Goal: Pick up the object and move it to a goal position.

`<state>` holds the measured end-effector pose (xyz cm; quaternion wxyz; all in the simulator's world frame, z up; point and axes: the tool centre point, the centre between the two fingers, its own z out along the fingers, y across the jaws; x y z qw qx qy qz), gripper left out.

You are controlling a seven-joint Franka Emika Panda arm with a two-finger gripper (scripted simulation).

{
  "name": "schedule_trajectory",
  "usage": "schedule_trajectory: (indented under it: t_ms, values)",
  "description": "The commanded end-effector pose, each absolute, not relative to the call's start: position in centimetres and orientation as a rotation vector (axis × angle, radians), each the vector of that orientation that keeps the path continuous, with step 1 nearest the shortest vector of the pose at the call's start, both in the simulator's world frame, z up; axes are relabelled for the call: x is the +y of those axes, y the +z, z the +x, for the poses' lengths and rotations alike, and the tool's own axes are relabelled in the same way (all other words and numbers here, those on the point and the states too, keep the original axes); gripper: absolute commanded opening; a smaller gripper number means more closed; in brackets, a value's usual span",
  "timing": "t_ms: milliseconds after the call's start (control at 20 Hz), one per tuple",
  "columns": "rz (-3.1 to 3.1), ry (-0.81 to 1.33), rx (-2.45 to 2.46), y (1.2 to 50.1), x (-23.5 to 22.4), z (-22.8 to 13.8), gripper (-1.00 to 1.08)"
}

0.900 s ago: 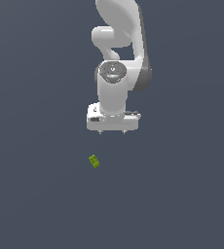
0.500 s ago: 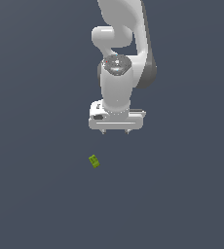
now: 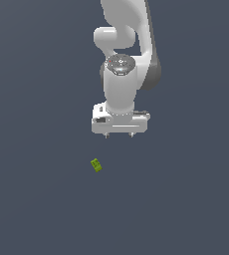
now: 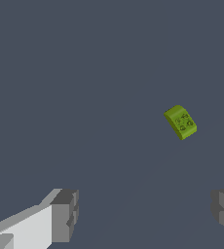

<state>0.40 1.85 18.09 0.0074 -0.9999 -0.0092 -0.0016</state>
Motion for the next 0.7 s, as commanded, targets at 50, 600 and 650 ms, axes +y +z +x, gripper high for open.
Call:
schedule_trajectory:
  t_ms: [50, 600, 650]
  values:
    - [-3.128, -0.005, -0.071, 17.6, 1.4, 0.8, 1.0]
    - [-3.118, -0.003, -0.353, 14.2, -1.8, 2.8, 1.0]
    - [-3.115, -0.003, -0.387, 13.8, -2.2, 3.1, 1.0]
